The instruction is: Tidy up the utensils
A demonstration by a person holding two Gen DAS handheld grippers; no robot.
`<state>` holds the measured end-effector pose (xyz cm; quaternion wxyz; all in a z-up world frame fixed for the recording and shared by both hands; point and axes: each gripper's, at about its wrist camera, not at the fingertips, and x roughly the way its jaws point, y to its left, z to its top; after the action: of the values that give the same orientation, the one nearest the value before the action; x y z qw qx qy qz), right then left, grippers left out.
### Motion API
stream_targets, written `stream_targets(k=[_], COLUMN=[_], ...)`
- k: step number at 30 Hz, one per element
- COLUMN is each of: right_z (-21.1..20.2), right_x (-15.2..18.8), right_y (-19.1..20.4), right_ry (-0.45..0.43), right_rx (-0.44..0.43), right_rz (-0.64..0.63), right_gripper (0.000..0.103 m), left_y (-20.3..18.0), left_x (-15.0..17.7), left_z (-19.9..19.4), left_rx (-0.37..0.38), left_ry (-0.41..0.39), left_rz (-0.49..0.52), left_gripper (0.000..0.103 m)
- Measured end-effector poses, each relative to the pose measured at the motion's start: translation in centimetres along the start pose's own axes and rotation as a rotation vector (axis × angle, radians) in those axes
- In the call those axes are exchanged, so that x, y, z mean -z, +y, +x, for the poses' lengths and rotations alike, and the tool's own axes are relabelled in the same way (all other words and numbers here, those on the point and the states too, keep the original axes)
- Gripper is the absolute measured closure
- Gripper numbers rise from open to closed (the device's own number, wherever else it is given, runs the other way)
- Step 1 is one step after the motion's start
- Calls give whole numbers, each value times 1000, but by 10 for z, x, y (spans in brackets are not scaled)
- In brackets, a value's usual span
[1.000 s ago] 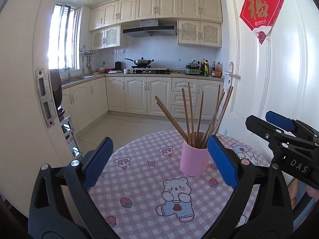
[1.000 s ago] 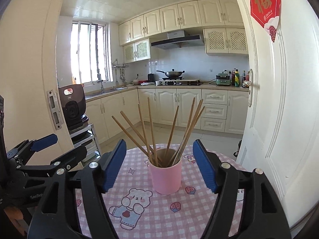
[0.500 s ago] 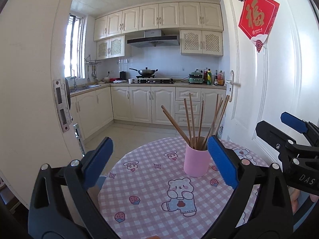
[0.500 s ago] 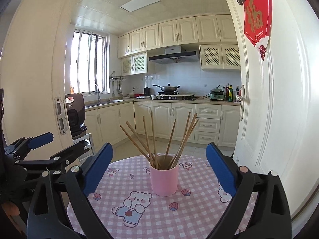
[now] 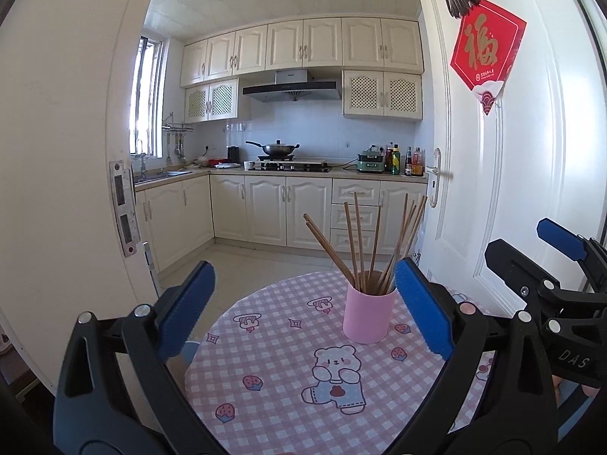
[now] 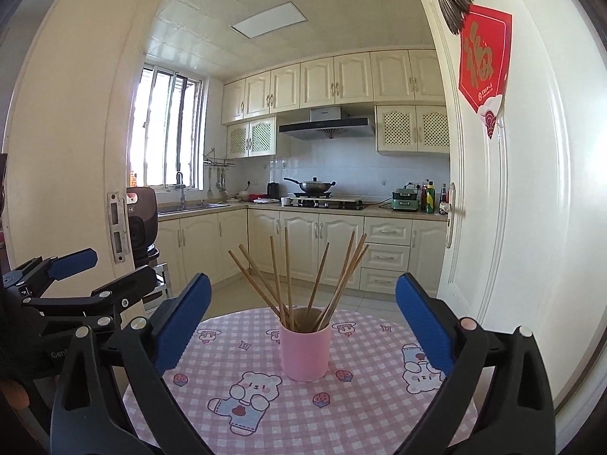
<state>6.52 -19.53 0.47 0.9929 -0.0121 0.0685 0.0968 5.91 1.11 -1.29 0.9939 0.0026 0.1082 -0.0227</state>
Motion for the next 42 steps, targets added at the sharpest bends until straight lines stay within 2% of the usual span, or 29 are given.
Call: stream_targets(k=[8,27,42], right_z=[-2,-1,-3], right_x=[4,7,6], right_y=[2,2,4], right_ry=[-10,-11,-19], right_rx=[16,10,12], right_rz=[-14,-1,-3], right_gripper=[8,8,8], left_y=[0,-5,-5], left_x=[0,0,-1], left_z=[-3,-6,-10], left_rx=[5,-43,-41], left_ry=[-17,-47,-57], left_rz=[-6,15,14], left_gripper=[9,9,9])
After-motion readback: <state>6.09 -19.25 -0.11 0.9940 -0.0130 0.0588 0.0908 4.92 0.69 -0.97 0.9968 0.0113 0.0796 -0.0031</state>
